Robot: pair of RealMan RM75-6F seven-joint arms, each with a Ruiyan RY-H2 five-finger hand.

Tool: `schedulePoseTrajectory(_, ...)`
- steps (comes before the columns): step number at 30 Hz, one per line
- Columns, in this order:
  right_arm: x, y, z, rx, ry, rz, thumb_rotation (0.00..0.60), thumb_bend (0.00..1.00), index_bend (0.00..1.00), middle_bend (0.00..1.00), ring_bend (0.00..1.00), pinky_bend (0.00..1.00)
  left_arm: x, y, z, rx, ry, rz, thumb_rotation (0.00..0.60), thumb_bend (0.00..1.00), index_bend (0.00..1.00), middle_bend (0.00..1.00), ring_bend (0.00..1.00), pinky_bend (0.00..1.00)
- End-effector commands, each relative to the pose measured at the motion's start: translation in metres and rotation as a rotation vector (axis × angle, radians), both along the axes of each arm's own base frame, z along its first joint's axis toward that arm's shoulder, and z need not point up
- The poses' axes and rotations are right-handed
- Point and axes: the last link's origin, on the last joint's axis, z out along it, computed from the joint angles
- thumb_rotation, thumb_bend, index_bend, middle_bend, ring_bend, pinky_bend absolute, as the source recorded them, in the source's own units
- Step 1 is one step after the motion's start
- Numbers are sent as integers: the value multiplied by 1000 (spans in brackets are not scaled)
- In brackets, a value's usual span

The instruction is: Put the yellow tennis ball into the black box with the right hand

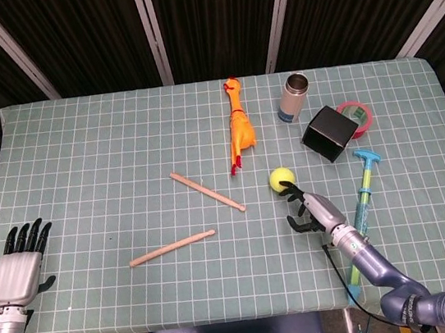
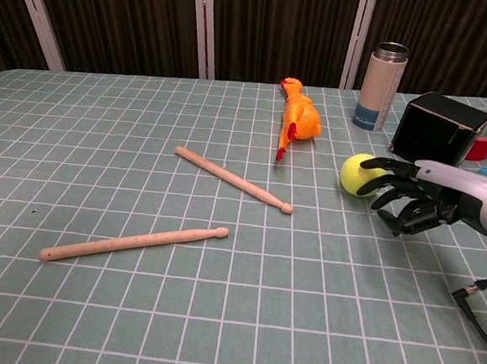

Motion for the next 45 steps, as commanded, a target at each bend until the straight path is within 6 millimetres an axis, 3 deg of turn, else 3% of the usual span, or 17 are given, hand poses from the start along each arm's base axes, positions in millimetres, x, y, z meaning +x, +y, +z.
schedulePoseTrajectory(1,3,-3,0,10,-39,-9,600,564,30,199,239,429,0,1,-1,-1,2,2,600,117,0,0,0,37)
schedulePoseTrajectory(10,11,-5,1,31,-108,-16,600,585,30,199,237,429,-1,3,-1,-1,4,9,600,118,0,0,0,37)
schedulePoseTrajectory(30,17,-32,-7,-3,-227,-70,600,597,10,199,217,395,-5,9,-1,3,5,35,600,119,0,0,0,37)
schedulePoseTrajectory(39,17,-37,-9,19,-337,-126,600,623,0,178,162,324,-6,12,-3,1,12,47,600,119,0,0,0,37)
schedulePoseTrajectory(45,11,-46,-11,28,-342,-132,600,631,0,158,135,211,-7,14,-4,-1,14,55,600,119,0,0,0,37)
